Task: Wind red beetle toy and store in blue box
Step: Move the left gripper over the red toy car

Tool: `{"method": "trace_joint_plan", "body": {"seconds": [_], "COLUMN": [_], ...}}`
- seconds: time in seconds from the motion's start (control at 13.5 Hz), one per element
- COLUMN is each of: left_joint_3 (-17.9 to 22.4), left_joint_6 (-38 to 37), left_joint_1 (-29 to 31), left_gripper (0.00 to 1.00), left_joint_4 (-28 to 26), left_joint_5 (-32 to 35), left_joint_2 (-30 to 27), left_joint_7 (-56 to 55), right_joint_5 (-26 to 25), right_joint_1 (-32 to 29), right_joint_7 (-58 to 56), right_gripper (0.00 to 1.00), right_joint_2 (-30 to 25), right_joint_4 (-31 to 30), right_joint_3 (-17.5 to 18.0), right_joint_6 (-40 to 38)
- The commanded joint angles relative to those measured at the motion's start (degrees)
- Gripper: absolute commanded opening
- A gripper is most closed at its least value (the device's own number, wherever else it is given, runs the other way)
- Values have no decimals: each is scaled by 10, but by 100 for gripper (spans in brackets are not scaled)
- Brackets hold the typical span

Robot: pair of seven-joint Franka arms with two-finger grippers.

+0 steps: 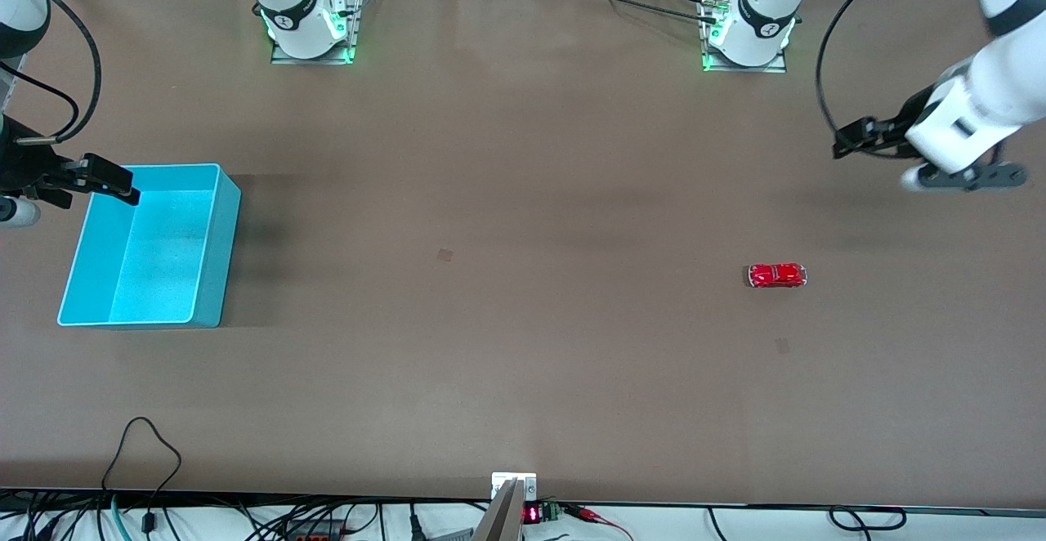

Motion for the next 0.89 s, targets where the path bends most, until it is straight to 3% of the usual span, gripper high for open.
{"method": "trace_joint_plan", "body": {"seconds": [0.0,0.15,0.37,0.52,0.67,0.81], "left_joint_3": [-4,-6,-7,-7,-7,-7], "left_joint_6": [-11,-10,-4,17,44,103], "left_joint_1": [-3,-6,-3,-2,0,3], "left_gripper": [100,100,100,100,100,100], "left_joint_4": [10,6,5,3,-25,-64], "left_joint_5": [2,3,4,7,12,26], "left_joint_2": [28,40,70,71,67,68], "left_joint_7": [-3,44,206,241,258,349], "right_joint_5": [5,6,6,-1,-1,4], "right_joint_1": [-5,-4,-5,-4,-4,-9], "right_joint_7": [4,3,3,2,3,3], "right_gripper": [100,100,100,100,100,100], "right_joint_2": [-1,17,19,23,25,28], "right_joint_4": [-5,-5,-5,-8,-7,-10], "right_joint_3": [0,0,0,0,0,-1], "right_joint_6": [7,16,17,16,18,13]}}
